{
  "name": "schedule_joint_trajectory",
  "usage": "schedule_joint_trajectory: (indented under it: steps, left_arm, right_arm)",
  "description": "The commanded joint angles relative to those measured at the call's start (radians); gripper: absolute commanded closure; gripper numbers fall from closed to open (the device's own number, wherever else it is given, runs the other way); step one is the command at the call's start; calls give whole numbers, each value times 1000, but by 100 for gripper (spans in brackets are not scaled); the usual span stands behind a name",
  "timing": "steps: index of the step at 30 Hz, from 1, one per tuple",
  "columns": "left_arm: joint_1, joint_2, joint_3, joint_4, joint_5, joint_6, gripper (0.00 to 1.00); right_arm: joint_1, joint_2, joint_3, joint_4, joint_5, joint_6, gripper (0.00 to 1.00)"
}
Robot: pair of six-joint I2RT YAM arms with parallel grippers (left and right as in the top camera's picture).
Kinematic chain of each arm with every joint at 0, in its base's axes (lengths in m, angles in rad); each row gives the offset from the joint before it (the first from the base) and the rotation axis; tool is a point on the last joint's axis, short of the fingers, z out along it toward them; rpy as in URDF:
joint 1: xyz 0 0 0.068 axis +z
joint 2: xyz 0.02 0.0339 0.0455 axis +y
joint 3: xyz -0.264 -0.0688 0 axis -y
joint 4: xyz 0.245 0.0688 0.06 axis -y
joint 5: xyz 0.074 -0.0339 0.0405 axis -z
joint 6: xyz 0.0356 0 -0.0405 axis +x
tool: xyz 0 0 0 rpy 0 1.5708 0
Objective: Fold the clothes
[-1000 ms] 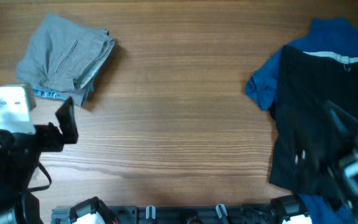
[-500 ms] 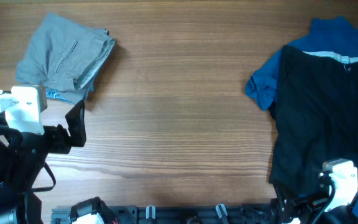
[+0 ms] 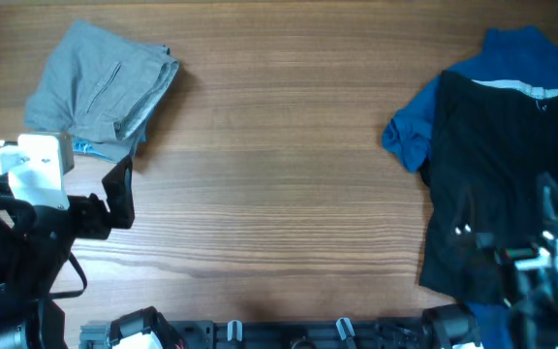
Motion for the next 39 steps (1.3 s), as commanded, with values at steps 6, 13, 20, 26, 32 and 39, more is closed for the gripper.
schedule_joint_trajectory:
  steps: [6, 13, 20, 26, 32, 39]
  left_arm:
    - [-6, -1, -3, 5, 8, 4, 0]
    - [-6, -1, -3, 5, 8, 4, 0]
    - [-6, -1, -3, 5, 8, 4, 0]
    - [-6, -1, -3, 5, 8, 4, 0]
    - [-48, -58, -6, -3, 8, 4, 0]
    - [-193, -396, -410, 208, -6, -214, 0]
  right_arm:
    - [-44, -240, -509, 164, -89, 6, 0]
    - [-44, -240, -792, 485, -85, 295, 0]
    - [-44, -240, -792, 480, -85, 297, 0]
    - [-44, -240, -792, 480, -85, 297, 0]
    - [-44, -240, -792, 480, -85, 297, 0]
    - [-44, -240, -792, 480, -85, 297, 0]
